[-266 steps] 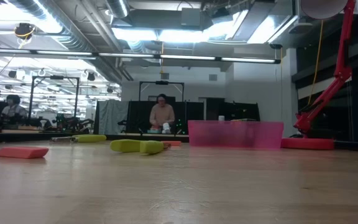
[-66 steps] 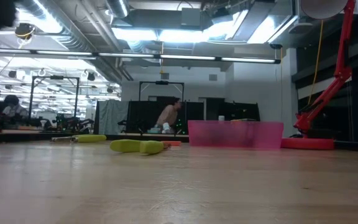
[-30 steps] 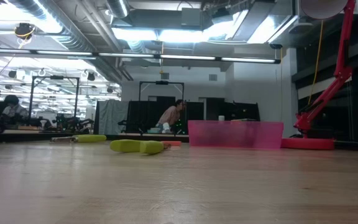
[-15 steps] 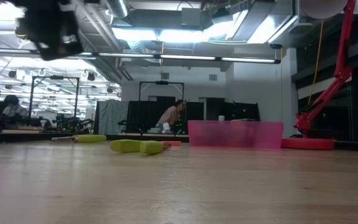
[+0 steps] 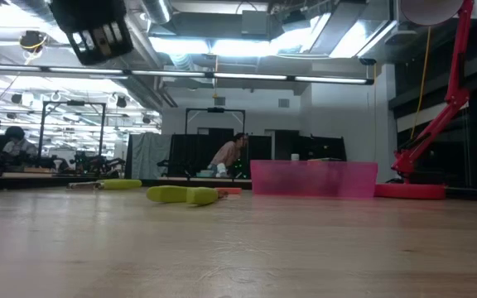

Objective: Pick & Place School Supplies
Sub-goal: Put the orange eraser into the yellow bin

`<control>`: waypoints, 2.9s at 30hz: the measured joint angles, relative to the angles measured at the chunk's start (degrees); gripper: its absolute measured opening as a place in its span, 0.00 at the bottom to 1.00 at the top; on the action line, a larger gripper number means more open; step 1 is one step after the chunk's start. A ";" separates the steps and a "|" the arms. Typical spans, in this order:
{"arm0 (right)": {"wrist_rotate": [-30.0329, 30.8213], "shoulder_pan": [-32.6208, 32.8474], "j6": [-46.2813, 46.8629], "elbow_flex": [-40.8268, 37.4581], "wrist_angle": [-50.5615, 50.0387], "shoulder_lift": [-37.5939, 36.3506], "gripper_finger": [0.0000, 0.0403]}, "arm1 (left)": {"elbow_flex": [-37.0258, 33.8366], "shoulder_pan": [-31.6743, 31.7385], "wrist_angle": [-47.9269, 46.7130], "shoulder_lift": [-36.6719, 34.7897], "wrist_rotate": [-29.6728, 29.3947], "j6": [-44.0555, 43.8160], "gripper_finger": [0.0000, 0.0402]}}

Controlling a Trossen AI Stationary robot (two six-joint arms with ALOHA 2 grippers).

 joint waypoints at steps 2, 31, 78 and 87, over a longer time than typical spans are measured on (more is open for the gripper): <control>0.74 -0.45 -0.29 0.04 4.21 1.91 0.30 | 0.02 -0.88 0.99 -0.65 -0.10 0.68 0.35; -6.50 -5.29 10.23 24.65 -28.76 25.77 0.23 | 0.00 -7.11 -5.88 -7.59 -13.25 16.30 0.26; 3.72 -4.53 5.96 24.67 -22.18 35.92 0.07 | 0.00 -13.65 8.37 -7.55 -19.70 -6.41 0.25; 6.60 -4.53 5.99 24.65 -22.04 35.95 0.01 | 0.00 -13.65 8.71 -7.55 -20.61 -6.40 0.25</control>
